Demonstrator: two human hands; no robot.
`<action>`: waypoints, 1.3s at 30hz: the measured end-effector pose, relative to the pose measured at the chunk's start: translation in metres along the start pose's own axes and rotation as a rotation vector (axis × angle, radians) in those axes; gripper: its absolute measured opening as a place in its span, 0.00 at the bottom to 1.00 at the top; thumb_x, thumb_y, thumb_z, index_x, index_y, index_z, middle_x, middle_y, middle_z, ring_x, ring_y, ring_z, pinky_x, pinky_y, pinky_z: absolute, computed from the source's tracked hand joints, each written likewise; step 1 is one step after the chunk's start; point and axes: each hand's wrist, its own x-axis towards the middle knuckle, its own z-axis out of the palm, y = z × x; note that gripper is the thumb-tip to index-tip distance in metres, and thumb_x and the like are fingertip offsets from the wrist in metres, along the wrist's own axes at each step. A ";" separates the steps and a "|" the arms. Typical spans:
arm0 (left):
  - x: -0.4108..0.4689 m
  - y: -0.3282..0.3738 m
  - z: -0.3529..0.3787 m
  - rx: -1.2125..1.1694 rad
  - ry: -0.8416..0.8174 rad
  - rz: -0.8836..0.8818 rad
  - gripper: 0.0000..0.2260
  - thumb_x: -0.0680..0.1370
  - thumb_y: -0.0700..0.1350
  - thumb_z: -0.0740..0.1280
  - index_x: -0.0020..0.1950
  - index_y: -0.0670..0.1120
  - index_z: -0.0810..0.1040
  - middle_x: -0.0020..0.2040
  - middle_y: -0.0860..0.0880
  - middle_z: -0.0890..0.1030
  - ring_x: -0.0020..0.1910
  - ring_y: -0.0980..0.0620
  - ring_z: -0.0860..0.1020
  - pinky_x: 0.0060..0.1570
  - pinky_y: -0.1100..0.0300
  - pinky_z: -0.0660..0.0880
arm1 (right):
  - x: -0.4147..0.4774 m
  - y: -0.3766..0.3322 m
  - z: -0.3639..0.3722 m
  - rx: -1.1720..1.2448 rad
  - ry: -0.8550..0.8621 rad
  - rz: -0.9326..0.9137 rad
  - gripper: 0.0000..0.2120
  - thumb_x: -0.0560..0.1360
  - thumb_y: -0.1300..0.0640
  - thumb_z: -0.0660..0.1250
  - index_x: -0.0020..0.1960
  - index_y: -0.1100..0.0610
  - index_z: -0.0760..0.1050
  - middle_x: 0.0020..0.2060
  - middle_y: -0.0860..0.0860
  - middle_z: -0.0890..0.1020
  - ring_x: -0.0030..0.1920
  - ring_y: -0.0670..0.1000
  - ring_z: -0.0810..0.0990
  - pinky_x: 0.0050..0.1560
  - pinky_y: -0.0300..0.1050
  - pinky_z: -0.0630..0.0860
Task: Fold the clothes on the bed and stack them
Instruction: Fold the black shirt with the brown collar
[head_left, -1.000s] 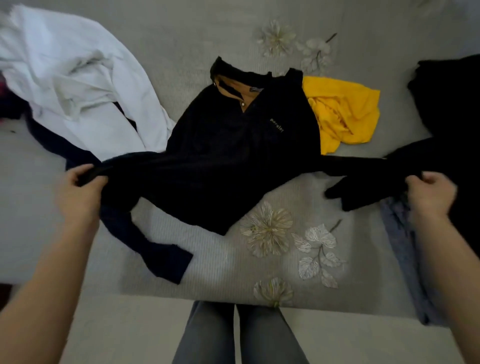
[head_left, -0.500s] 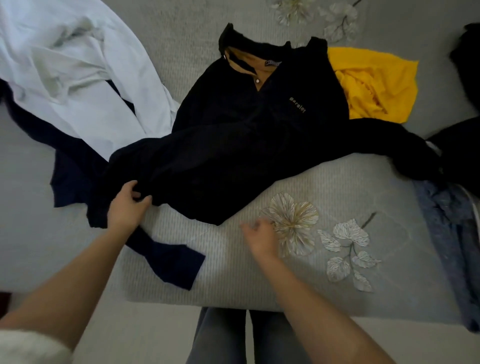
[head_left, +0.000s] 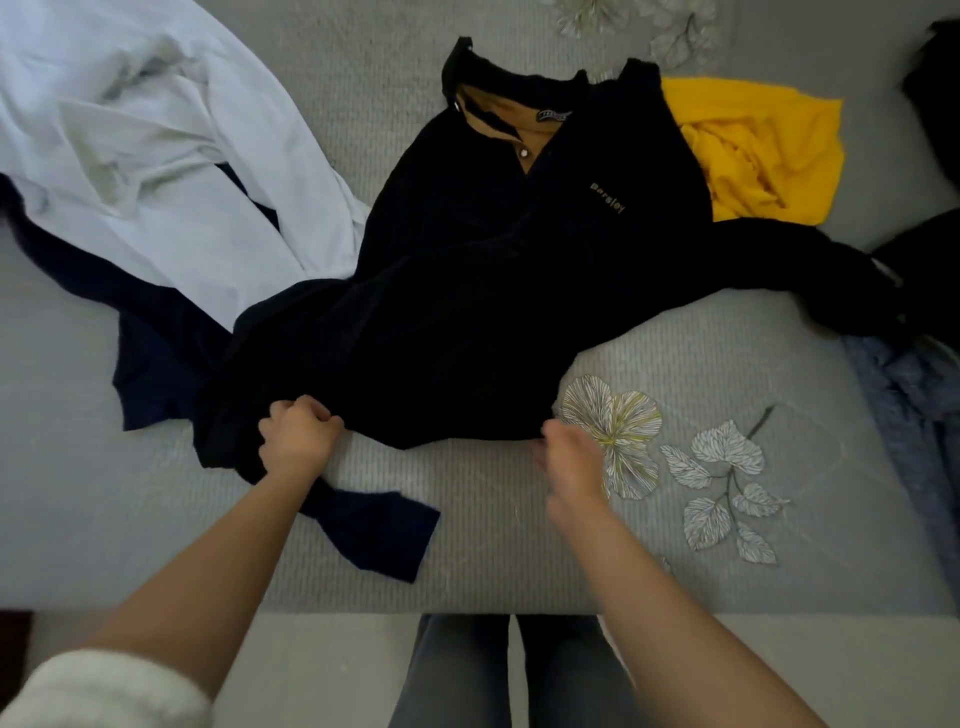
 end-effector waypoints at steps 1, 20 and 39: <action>-0.005 0.001 0.003 -0.035 0.021 0.028 0.14 0.76 0.48 0.65 0.57 0.42 0.73 0.62 0.40 0.71 0.61 0.38 0.68 0.59 0.44 0.70 | -0.003 -0.004 -0.017 0.145 -0.006 0.030 0.09 0.75 0.64 0.58 0.37 0.56 0.69 0.31 0.50 0.73 0.34 0.48 0.72 0.36 0.41 0.67; -0.110 -0.040 0.053 -0.787 -0.164 -0.064 0.07 0.79 0.41 0.60 0.41 0.45 0.71 0.39 0.46 0.74 0.41 0.49 0.73 0.40 0.58 0.72 | 0.011 0.033 -0.155 0.058 0.182 -0.135 0.06 0.78 0.64 0.58 0.44 0.56 0.70 0.31 0.51 0.71 0.30 0.44 0.71 0.28 0.31 0.70; -0.106 -0.034 0.084 -0.478 0.069 -0.048 0.18 0.77 0.37 0.63 0.66 0.39 0.69 0.58 0.39 0.77 0.55 0.42 0.75 0.55 0.51 0.74 | 0.006 0.065 -0.110 -0.318 0.228 -0.100 0.15 0.72 0.66 0.65 0.31 0.57 0.64 0.27 0.50 0.67 0.30 0.48 0.65 0.31 0.38 0.66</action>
